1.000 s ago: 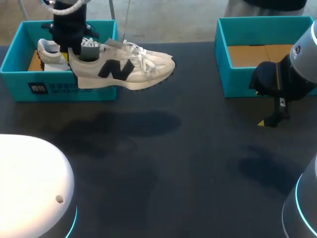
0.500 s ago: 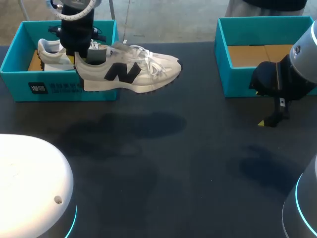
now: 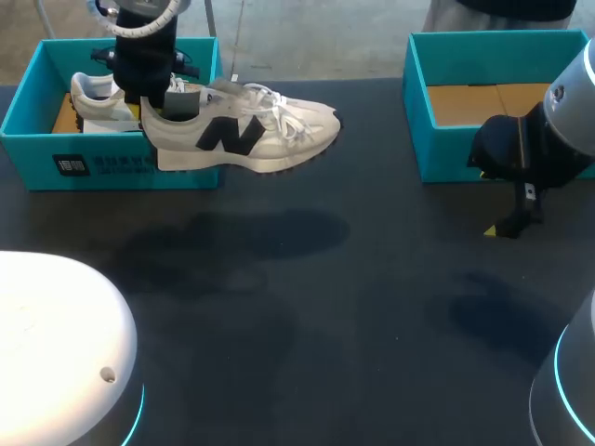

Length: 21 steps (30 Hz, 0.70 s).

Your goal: Take the shoe out of the shoebox, open the shoe tongue, remove and reinsert the insole, then place the shoe into the shoebox

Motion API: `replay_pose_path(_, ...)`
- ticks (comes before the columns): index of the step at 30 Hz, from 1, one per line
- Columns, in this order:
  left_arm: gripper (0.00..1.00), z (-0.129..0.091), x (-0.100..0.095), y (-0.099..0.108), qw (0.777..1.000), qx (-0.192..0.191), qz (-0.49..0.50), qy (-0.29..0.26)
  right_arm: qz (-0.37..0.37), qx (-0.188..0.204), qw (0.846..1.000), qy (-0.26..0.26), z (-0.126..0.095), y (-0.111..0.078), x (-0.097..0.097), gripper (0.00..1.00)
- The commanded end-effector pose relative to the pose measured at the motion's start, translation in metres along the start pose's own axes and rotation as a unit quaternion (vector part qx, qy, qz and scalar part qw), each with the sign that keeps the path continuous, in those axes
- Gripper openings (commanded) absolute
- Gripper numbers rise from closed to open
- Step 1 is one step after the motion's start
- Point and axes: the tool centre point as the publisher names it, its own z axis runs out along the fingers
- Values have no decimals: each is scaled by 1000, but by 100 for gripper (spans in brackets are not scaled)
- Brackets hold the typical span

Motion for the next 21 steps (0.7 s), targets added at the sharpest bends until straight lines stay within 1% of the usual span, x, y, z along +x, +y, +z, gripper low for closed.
replay_pose_path(1,0,-3,0,-4,1000,-1,1,1,0,1,1000,-1,1,0,0,100)
replay_pose_path(2,0,-6,-2,-11,1000,-3,1,2,0,1,1000,-1,1,0,0,100)
replay_pose_path(6,0,-10,-7,-27,1000,-3,3,2,0,1,1000,-1,1,0,0,100)
replay_pose_path(11,0,-15,-16,-47,1000,5,8,2,0,1,1000,-1,1,0,0,100)
replay_pose_path(14,0,-14,-25,-59,1000,15,15,4,0,1,1000,-1,1,0,0,100)
replay_pose_path(21,0,-13,-43,-78,1000,19,23,9,0,1,1000,-1,1,0,0,100)
